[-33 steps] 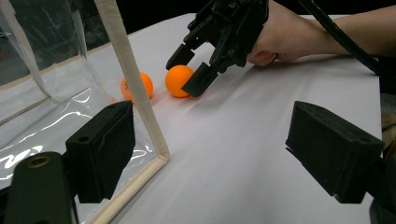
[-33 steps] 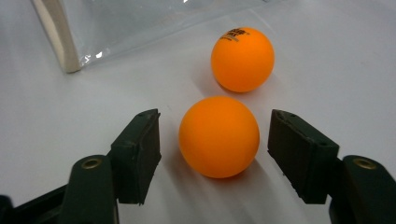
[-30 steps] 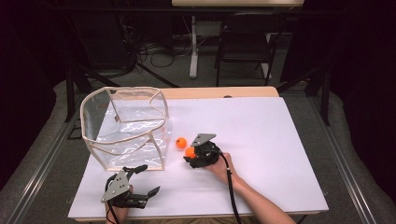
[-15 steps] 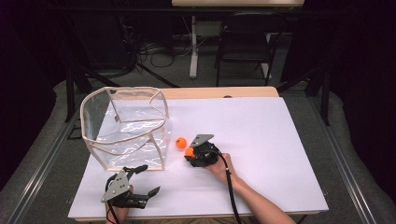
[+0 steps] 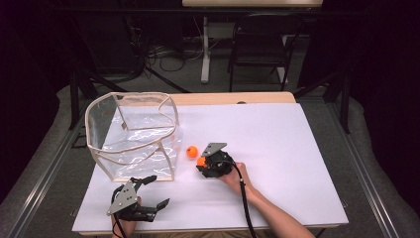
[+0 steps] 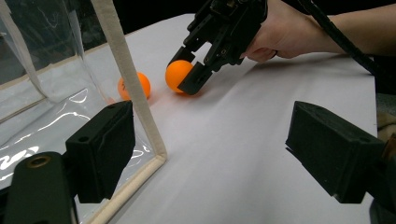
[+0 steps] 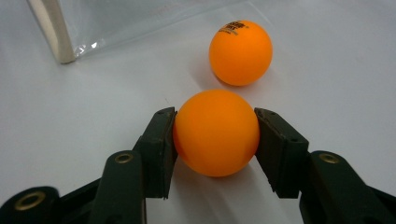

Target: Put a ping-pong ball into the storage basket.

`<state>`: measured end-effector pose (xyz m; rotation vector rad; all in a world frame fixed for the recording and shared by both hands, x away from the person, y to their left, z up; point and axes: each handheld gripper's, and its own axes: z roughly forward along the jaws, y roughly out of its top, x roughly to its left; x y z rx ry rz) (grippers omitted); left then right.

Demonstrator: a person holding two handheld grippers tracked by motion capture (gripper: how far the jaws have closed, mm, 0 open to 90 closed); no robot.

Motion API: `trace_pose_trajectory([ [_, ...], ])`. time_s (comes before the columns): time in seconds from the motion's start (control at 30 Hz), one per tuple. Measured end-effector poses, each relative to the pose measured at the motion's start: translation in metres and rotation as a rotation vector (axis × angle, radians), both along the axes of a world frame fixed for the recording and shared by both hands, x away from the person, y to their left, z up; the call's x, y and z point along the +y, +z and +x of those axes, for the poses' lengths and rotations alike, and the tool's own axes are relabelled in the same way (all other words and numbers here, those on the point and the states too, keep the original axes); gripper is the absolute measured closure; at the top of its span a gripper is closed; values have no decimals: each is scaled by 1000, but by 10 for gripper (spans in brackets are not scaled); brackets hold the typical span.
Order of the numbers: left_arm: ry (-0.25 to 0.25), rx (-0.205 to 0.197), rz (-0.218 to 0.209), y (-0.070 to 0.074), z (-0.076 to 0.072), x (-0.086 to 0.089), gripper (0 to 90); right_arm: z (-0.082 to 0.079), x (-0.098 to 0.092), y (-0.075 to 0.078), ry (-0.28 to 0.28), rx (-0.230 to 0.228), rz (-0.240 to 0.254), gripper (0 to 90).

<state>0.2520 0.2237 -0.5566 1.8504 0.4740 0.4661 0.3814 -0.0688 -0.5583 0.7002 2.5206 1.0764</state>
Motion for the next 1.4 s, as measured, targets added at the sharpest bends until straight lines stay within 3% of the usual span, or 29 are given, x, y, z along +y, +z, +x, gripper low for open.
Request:
trace_pose_trajectory([
  [0.57, -2, 0, 0, 0, 0, 0, 156, -6, -3, 17, 4, -56, -7, 505],
  [1.4, -2, 0, -1, 0, 0, 0, 156, -11, -12, 41, 9, -76, 16, 505],
])
